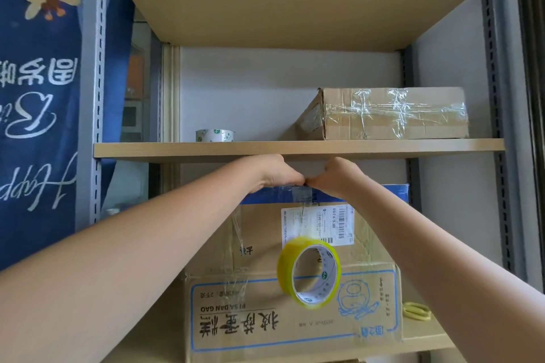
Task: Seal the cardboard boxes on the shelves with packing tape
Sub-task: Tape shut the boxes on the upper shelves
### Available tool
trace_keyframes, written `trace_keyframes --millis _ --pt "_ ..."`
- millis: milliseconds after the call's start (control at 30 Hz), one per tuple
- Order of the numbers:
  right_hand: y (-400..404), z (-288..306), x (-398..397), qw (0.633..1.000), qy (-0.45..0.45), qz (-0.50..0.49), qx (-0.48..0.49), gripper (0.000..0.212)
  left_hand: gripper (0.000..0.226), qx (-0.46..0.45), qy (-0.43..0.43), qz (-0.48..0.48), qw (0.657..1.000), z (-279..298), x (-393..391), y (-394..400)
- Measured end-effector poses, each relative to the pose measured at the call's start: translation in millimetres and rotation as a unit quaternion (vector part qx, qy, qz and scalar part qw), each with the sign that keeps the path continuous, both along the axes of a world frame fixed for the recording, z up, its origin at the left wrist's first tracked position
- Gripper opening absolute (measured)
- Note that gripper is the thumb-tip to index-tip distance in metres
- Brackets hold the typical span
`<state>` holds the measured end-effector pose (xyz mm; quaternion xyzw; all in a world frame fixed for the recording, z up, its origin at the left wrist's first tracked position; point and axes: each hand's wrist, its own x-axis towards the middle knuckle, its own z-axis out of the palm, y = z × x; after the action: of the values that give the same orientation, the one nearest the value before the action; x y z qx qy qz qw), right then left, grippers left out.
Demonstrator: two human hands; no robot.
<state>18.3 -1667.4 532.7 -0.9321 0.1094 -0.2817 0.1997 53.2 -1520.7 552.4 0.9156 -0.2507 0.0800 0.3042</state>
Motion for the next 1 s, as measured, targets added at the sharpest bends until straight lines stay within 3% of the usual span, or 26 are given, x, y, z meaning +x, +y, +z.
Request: trace_keyframes --millis 33,100,200,267,333,367,500,600,767,833,900,1000 --pt "0.0 -4.5 0.1 1.000 -0.018 -0.004 -0.005 0.051 0.018 -0.008 -0.049 -0.019 0.999 -4.8 0.1 0.9" --pt "-0.4 -15.9 5.8 0.996 -0.084 -0.016 -0.029 0.053 0.025 -0.022 -0.134 -0.064 0.989 -16.2 -0.2 2.6" --pt "-3.7 -32.7 9.3 0.973 -0.228 0.017 -0.017 0.036 0.038 -0.001 -0.154 -0.128 0.980 -27.6 -7.0 6.6" --pt "-4.5 -49.4 -1.3 0.921 -0.388 0.042 -0.003 0.017 0.026 0.034 -0.147 -0.137 0.979 -25.9 -11.3 10.0" --pt "-0.6 -79.5 -21.6 0.865 -0.499 0.057 -0.022 0.014 0.013 0.039 -0.157 -0.121 0.979 -23.3 -12.8 9.0" --pt "3.4 -99.6 -32.8 0.862 -0.498 0.083 -0.037 0.021 0.010 0.036 -0.164 -0.108 0.980 -23.4 -13.0 6.6" --pt "20.4 -174.6 -50.0 0.909 -0.355 0.146 -0.163 0.048 0.015 0.052 -0.166 -0.068 0.982 -26.5 -6.5 -1.6" --pt "22.9 -196.4 -43.8 0.900 -0.344 0.123 -0.237 0.042 0.022 0.075 -0.139 -0.073 0.985 -21.1 -4.7 2.5" --pt "30.0 -205.8 -48.2 0.875 -0.377 0.131 -0.273 0.036 0.019 0.103 -0.082 -0.098 0.986 -12.5 -10.6 7.8" --pt "35.1 -205.0 -57.4 0.895 -0.372 0.167 -0.183 0.034 0.027 0.129 -0.076 -0.101 0.984 -9.0 -12.5 7.8" --pt "39.0 -196.7 -70.6 0.920 -0.343 0.190 -0.017 0.027 0.034 0.160 -0.071 -0.100 0.980 -7.3 -13.1 7.3" --pt "49.7 -186.6 -90.0 0.900 -0.305 0.245 0.193 0.038 0.033 0.159 -0.068 -0.101 0.980 -8.7 -12.0 6.2"
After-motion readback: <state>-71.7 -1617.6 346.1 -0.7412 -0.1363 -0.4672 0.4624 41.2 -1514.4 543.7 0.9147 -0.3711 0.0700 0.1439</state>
